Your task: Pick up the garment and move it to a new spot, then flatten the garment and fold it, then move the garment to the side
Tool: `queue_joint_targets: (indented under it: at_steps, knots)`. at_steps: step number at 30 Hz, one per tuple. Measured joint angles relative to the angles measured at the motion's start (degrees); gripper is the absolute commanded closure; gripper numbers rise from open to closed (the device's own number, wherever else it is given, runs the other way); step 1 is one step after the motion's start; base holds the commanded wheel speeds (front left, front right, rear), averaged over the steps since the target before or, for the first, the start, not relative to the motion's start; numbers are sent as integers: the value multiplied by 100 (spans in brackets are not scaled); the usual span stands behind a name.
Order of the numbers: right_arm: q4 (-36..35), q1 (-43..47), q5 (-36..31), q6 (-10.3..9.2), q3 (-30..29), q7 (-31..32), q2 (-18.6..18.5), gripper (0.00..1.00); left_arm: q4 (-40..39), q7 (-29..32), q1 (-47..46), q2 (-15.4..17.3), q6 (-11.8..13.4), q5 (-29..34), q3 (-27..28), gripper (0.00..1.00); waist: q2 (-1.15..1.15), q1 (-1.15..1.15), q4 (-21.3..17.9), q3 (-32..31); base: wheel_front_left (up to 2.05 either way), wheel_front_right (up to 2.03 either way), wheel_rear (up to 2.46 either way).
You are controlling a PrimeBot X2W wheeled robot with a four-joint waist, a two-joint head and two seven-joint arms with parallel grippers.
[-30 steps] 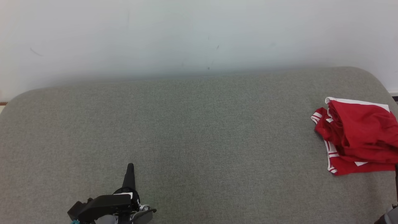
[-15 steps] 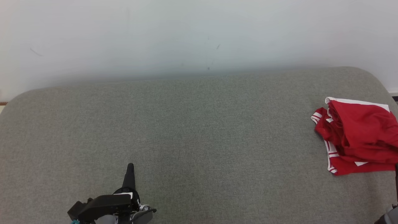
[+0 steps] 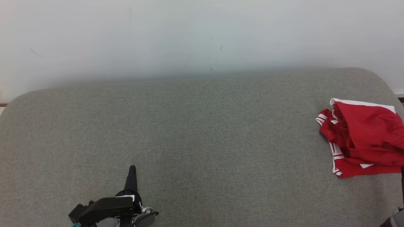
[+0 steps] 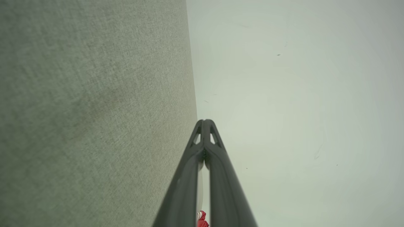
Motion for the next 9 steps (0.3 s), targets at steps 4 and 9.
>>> queue_joint_targets:
  at_steps: [4,9]
  knots:
    - [0,-1,-4,0,-2,1,1,100,0,0,0,0,0,0,0,100,0,0,0,0,0,0,0]
    - [0,-2,-14,0,-4,2,3,100,0,0,0,0,0,0,0,100,0,0,0,0,0,0,0]
